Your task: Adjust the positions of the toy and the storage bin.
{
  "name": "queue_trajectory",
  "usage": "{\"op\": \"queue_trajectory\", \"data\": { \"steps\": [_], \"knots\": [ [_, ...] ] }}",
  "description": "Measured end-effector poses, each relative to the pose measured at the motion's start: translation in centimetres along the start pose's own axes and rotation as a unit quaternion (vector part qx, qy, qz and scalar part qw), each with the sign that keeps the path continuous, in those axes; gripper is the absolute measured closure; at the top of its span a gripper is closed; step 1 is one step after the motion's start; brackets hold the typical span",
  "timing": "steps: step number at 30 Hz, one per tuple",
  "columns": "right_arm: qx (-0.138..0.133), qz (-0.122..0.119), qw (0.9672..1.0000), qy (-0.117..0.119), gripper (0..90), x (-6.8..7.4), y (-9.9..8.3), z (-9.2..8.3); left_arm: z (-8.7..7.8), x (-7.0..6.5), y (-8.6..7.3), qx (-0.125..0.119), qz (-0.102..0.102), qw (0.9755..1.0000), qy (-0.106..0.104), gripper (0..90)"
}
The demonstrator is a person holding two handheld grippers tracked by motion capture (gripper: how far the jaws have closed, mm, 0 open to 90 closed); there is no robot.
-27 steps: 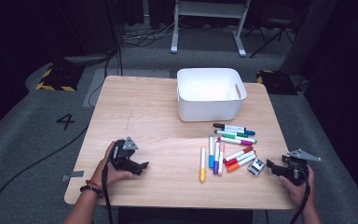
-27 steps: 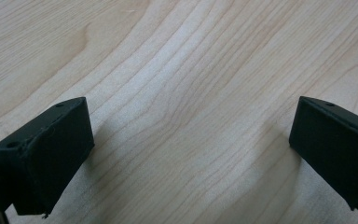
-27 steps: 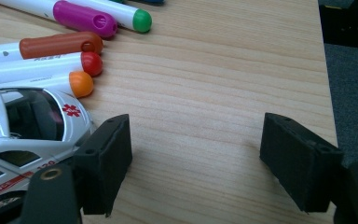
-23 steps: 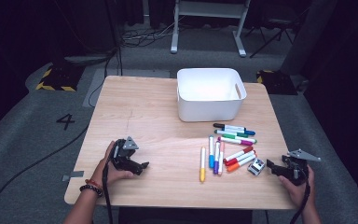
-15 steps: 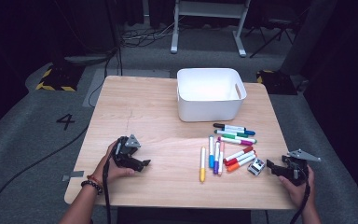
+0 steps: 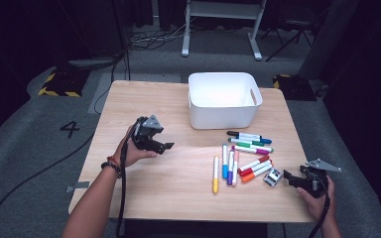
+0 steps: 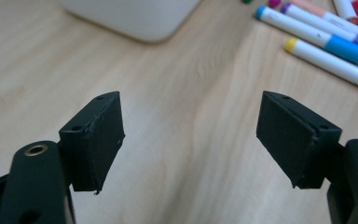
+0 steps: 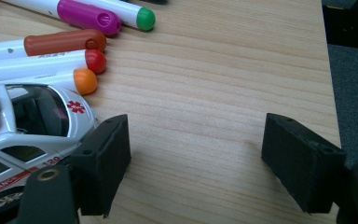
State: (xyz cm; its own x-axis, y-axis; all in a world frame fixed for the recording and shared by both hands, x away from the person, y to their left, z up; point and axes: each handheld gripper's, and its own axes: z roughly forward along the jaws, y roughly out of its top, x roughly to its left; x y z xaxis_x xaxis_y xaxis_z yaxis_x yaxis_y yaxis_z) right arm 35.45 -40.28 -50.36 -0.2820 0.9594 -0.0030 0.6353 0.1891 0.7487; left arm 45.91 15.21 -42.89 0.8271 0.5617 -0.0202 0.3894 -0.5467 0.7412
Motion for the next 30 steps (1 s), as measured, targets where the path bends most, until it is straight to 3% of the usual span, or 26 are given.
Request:
{"op": "queue_trajectory", "data": {
  "steps": [3, 5, 8, 9, 14, 17, 20, 22, 23, 28, 30],
  "knots": [
    [0.000, 0.000, 1.0000, 0.000, 23.9, 0.0, 0.0, 0.0, -0.2, 0.5, 2.1, -0.023, 0.014, 0.9996, 0.012, 24.8],
    [0.000, 0.000, 1.0000, 0.000, 23.8, 0.0, 0.0, 0.0, -0.3, 0.8, 3.5, -0.044, 0.010, 0.9990, 0.005, 25.2],
    [0.000, 0.000, 1.0000, 0.000, 23.8, 0.0, 0.0, 0.0, -0.2, 1.1, 4.7, -0.044, 0.018, 0.9988, 0.008, 25.6],
    [0.000, -0.001, 1.0000, 0.001, 23.8, 0.0, 0.0, 0.0, 0.1, 1.2, 6.1, -0.050, 0.025, 0.9983, 0.015, 25.7],
    [0.000, -0.002, 1.0000, 0.003, 23.7, 0.0, 0.0, 0.0, 0.6, 1.1, 8.5, -0.076, 0.030, 0.9965, 0.014, 25.4],
    [0.000, -0.003, 1.0000, 0.003, 23.7, 0.0, 0.0, 0.0, 0.9, 1.0, 9.4, -0.080, 0.039, 0.9960, 0.009, 25.6],
    [-0.001, -0.008, 1.0000, 0.005, 23.7, 0.0, 0.0, 0.0, 1.3, 1.0, 10.8, -0.075, 0.066, 0.9950, 0.006, 26.4],
    [-0.001, -0.008, 1.0000, 0.006, 23.7, 0.0, 0.0, 0.0, 1.4, 0.9, 11.1, -0.078, 0.065, 0.9949, 0.003, 26.8],
    [-0.001, -0.006, 1.0000, 0.006, 23.6, 0.1, 0.0, 0.0, 1.6, 0.7, 11.8, -0.076, 0.078, 0.9941, 0.001, 26.9],
    [-0.001, -0.007, 1.0000, 0.006, 23.5, 0.1, 0.0, 0.0, 2.7, 0.2, 13.0, -0.073, 0.083, 0.9939, -0.002, 28.5],
    [-0.001, -0.008, 0.9999, 0.008, 23.5, 0.1, 0.0, 0.0, 3.5, 0.3, 13.4, -0.044, 0.094, 0.9946, -0.008, 30.2]
  ]
}}
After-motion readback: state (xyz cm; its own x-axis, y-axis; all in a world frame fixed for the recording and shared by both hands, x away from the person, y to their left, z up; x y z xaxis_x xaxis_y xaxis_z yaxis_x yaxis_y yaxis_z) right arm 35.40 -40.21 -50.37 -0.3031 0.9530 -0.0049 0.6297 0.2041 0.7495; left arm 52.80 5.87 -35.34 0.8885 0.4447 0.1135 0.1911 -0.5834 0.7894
